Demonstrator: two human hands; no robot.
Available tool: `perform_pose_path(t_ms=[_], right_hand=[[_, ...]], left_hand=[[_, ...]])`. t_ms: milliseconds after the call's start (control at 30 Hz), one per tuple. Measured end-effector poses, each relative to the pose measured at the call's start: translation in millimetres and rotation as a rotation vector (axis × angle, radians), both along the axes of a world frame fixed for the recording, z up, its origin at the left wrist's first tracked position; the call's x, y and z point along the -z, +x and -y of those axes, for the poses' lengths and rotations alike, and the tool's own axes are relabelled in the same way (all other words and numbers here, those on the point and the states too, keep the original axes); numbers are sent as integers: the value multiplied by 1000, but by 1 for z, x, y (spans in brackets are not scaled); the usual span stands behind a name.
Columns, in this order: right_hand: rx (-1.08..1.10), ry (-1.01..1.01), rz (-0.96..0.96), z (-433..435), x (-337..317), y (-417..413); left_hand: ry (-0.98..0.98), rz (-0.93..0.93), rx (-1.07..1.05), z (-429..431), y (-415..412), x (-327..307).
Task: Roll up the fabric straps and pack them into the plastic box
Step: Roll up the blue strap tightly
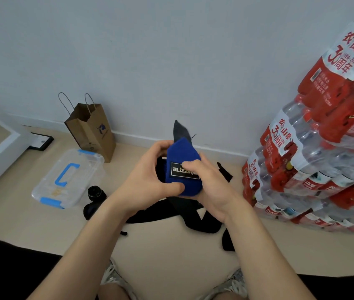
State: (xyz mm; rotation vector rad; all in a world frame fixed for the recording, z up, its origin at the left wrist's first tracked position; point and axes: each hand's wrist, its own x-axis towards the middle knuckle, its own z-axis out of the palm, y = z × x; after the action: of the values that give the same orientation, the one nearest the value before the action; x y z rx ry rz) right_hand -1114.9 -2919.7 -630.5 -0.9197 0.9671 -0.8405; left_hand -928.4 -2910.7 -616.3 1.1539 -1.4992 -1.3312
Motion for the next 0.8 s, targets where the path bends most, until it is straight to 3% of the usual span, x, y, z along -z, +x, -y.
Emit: perform_pose_path(t_ms=[167,300,433,667,800], right_hand=[[79,-275,-86,-3,-5,10],[127,-428,-243,-4,-2,18],[222,-327,-72,-4,-7,18],[320,-233,-42,-1,-5,19],[279,3,-1,-1,0,24]], left_hand=[[10,-127,-55,-1,-5,5],[220,-252,-68,2,-12,9],[332,-364,0,1,-8,10],[206,-225,33,3,-9,15],[112,-104,-55,-2,-10,12]])
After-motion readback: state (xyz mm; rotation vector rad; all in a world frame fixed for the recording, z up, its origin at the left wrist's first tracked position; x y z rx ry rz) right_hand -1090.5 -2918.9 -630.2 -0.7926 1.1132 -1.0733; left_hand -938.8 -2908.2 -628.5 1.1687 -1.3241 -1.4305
